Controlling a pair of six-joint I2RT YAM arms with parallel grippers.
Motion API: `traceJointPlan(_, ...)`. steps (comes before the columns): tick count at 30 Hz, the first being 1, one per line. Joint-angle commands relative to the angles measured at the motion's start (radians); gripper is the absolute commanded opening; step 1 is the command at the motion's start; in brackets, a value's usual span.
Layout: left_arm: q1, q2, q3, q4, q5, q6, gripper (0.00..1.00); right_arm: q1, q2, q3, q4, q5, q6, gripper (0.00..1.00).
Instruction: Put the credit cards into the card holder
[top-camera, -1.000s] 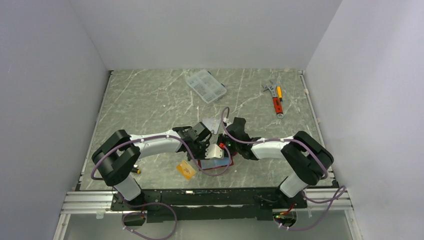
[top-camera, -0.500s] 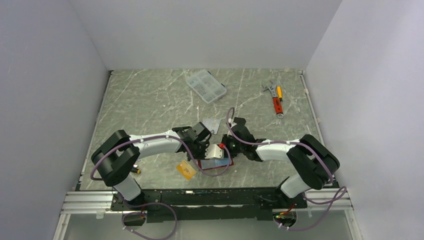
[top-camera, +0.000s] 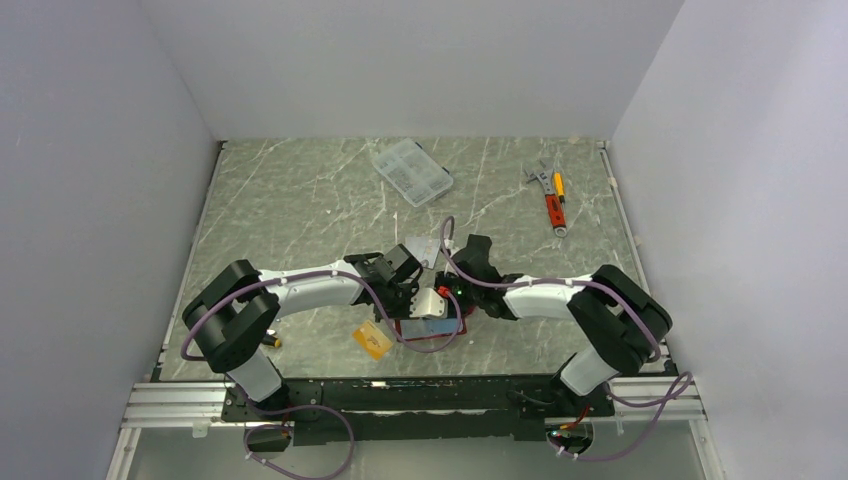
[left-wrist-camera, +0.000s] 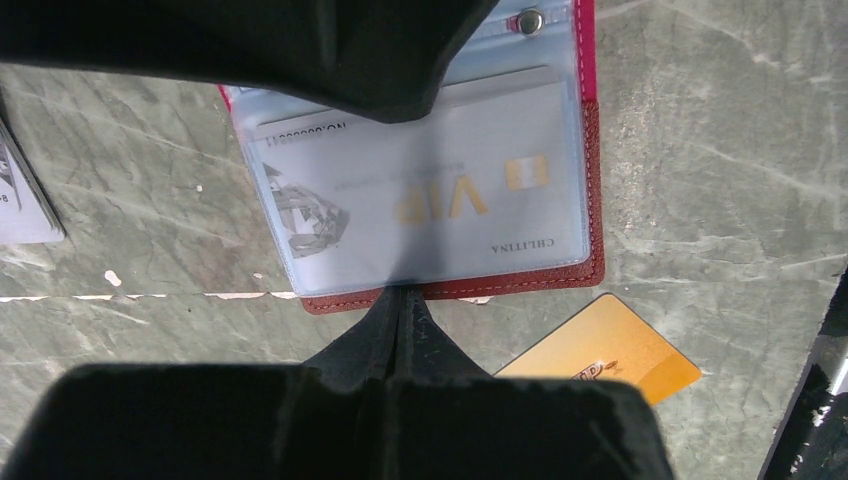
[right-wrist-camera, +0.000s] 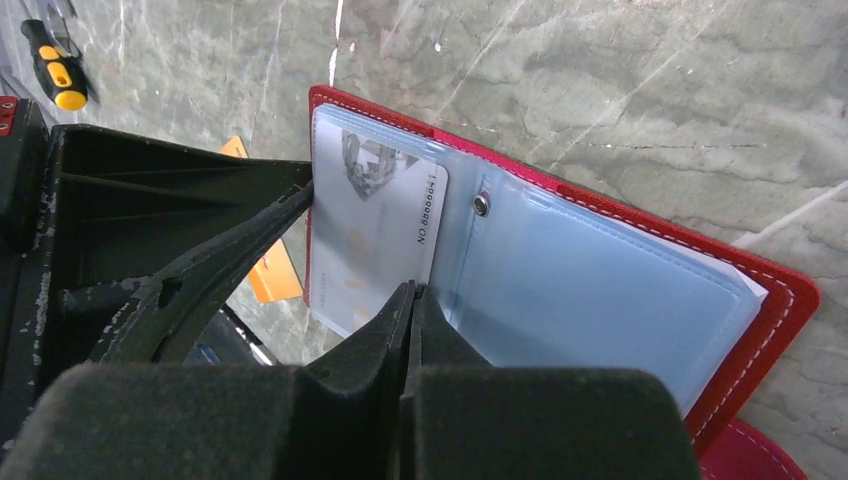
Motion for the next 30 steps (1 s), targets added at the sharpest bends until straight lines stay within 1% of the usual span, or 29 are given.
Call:
traceJointPlan(1,-0.004,0.007,0.001,-0.043,0.076,-0.006,0.0,-0.035,-0.048,0.054,-0.092,-0.025,-0.038,0.0)
traceJointPlan(4,0.024,-0.012,0.023,-0.076,0.099,-0.003,0.0,-0.146,-0.12,0.069,-0.14,-0.052,-0.067,0.01)
traceJointPlan(5,0.04,-0.019,0.038,-0.098,0.115,-0.002,0.0,-0.181,-0.143,0.079,-0.157,-0.056,-0.078,0.08)
traceJointPlan(7,0.08,-0.031,0.087,-0.147,0.147,-0.001,0.0,-0.254,-0.181,0.108,-0.202,-0.06,-0.104,0.18)
traceJointPlan(8,0.098,-0.034,0.11,-0.176,0.166,0.003,0.0,-0.271,-0.193,0.124,-0.224,-0.057,-0.114,0.23)
traceJointPlan(11,0.153,-0.042,0.194,-0.248,0.232,0.006,0.01,-0.351,-0.202,0.158,-0.255,-0.036,-0.127,0.33)
traceJointPlan(14,0.197,-0.005,0.305,-0.314,0.303,-0.005,0.01,-0.42,-0.18,0.182,-0.273,0.024,-0.12,0.42)
traceJointPlan(17,0.227,0.063,0.413,-0.311,0.352,-0.048,0.02,-0.442,-0.141,0.221,-0.304,0.18,-0.153,0.48)
traceJointPlan(18,0.235,0.09,0.445,-0.301,0.37,-0.065,0.02,-0.452,-0.119,0.235,-0.31,0.209,-0.158,0.5)
traceJointPlan(20,0.247,0.163,0.513,-0.279,0.406,-0.104,0.03,-0.478,-0.074,0.264,-0.311,0.246,-0.161,0.54)
traceJointPlan(25,0.274,0.305,0.679,-0.263,0.482,-0.184,0.02,-0.502,0.034,0.351,-0.325,0.321,-0.198,0.72)
traceJointPlan(27,0.283,0.32,0.701,-0.258,0.517,-0.201,0.02,-0.504,0.092,0.4,-0.35,0.325,-0.209,0.77)
traceJointPlan(30,0.288,0.299,0.663,-0.226,0.526,-0.211,0.01,-0.5,0.151,0.436,-0.351,0.362,-0.207,0.86)
